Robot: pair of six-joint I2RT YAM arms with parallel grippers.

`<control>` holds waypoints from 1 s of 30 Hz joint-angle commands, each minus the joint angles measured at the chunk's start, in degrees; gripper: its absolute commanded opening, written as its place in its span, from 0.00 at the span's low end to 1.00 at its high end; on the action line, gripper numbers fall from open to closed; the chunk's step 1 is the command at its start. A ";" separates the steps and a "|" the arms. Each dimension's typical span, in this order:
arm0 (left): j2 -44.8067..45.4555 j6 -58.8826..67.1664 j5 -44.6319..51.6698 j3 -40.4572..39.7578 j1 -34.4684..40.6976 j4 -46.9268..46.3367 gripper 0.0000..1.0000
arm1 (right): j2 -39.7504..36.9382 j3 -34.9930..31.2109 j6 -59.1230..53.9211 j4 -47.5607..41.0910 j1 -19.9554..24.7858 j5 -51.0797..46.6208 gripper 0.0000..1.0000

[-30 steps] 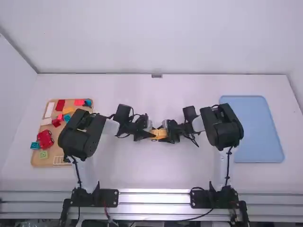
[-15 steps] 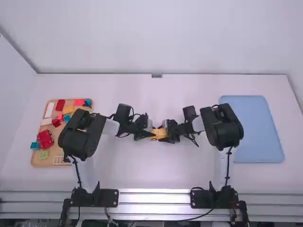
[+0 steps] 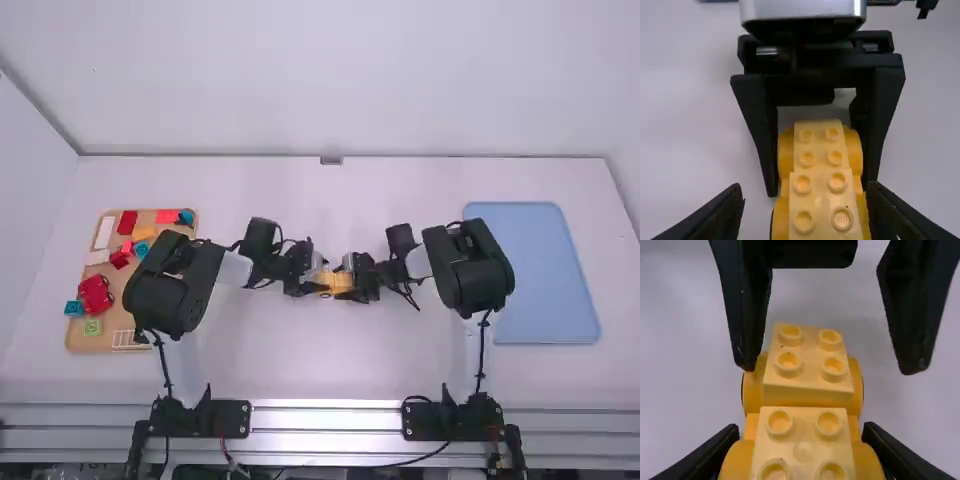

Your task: Assemble lego blocks to make yellow taxi

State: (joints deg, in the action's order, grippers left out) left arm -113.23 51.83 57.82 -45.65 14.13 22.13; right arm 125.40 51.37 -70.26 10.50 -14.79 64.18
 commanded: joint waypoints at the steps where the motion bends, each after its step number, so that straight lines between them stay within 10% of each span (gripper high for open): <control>1: 2.36 0.07 4.48 0.17 -1.27 0.00 0.67 | 0.94 0.46 -0.09 -0.31 -0.26 0.31 0.64; 6: 7.17 -1.46 9.16 0.17 -3.32 -1.29 0.64 | 0.94 0.46 -0.09 -0.26 -0.28 0.28 0.64; 9: 7.72 -6.08 4.98 0.17 -2.78 -1.14 0.02 | 0.94 0.46 -0.09 -0.24 -0.26 0.33 0.64; 30: 0.81 -5.99 -7.34 0.17 2.27 -10.45 0.02 | 0.94 1.20 -0.07 -0.50 -0.33 0.48 0.64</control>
State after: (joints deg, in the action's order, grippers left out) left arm -109.23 46.00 53.56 -46.15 15.97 12.60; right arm 125.45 51.59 -70.26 10.26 -14.79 64.07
